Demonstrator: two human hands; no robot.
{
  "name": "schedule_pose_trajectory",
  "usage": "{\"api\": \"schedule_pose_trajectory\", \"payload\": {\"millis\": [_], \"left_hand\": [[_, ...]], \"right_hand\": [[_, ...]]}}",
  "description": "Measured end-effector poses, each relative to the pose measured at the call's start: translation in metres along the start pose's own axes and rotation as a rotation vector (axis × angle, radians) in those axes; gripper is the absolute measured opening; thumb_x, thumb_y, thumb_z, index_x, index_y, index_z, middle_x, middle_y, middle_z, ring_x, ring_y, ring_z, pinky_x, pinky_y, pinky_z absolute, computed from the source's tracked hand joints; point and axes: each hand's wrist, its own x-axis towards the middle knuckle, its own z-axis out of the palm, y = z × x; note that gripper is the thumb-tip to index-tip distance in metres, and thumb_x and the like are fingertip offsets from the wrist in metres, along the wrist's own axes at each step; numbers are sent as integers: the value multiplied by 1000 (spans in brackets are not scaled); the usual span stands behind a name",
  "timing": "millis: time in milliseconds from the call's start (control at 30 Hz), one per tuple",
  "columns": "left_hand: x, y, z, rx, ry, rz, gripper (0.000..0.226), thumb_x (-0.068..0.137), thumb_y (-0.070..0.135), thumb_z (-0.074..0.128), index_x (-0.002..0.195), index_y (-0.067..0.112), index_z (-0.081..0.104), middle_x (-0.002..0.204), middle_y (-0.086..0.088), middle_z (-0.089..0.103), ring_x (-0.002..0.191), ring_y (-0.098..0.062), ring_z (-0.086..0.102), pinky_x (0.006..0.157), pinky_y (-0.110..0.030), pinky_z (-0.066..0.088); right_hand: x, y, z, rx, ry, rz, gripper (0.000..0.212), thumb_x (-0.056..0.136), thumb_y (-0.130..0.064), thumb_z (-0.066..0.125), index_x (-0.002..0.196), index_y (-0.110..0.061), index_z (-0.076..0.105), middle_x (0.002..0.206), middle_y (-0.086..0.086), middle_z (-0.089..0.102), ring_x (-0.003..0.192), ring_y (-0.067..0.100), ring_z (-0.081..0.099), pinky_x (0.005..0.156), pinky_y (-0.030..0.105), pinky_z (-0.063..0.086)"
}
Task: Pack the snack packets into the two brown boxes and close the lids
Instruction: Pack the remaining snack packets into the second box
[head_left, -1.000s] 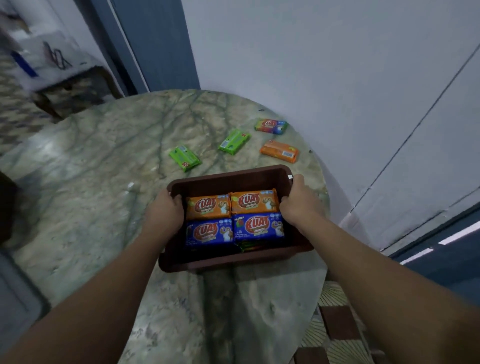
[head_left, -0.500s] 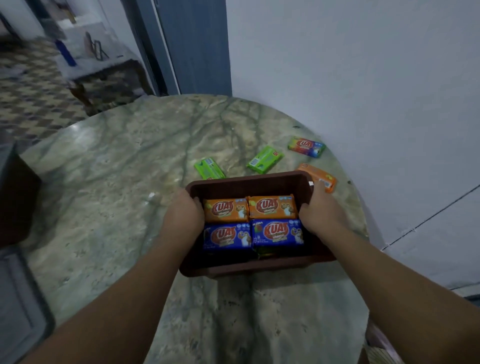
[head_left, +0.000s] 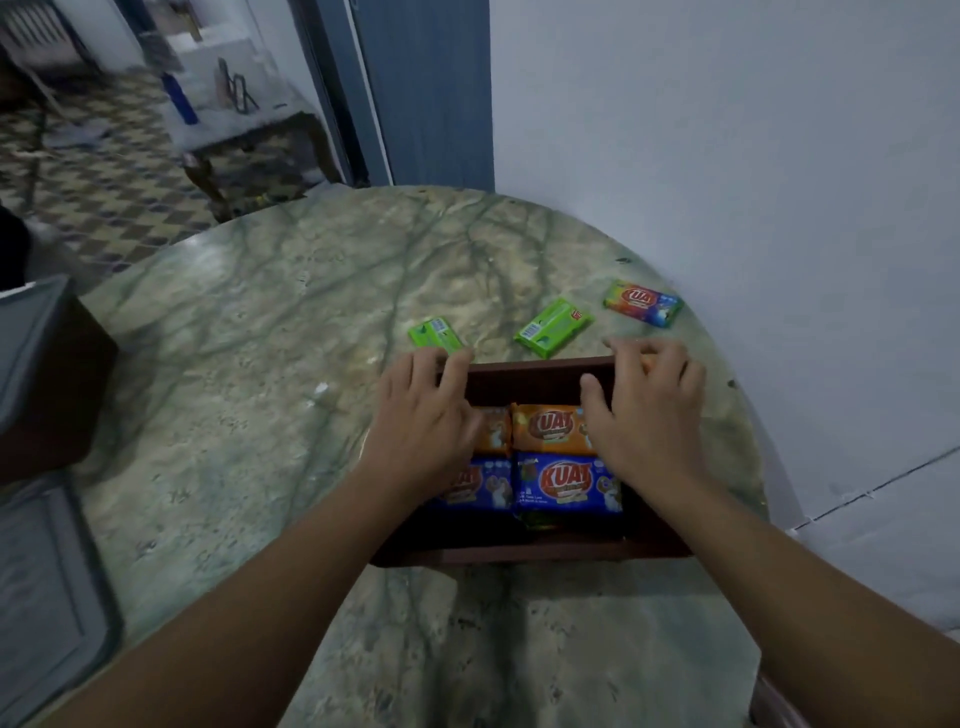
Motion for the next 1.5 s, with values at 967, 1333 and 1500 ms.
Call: {"api": "schedule_pose_trajectory", "payload": {"millis": [967, 1333, 1500], "left_hand": [[147, -64, 132, 6, -738, -817, 98, 79, 59, 73, 146, 4, 28, 141, -22, 43, 131, -38, 47, 103, -43, 43], [150, -45, 97, -144, -537, -704, 86, 79, 44, 76, 139, 3, 30, 134, -27, 41, 125, -41, 47, 91, -38, 48], [131, -35, 51, -60, -295, -499, 64, 79, 60, 65, 116, 16, 36, 111, -15, 56, 94, -39, 61, 69, -37, 41]], "right_hand": [[185, 1, 131, -501, -788, -420, 67, 89, -14, 68, 147, -32, 41, 144, 10, 36, 131, 34, 40, 96, 45, 42], [171, -14, 107, -140, -551, -379, 78, 75, -57, 69, 138, -19, 40, 127, 12, 52, 114, 34, 54, 82, 42, 44], [150, -22, 73, 14, -469, -305, 81, 73, -65, 56, 141, -23, 38, 127, 9, 53, 112, 34, 57, 84, 42, 48]]}}
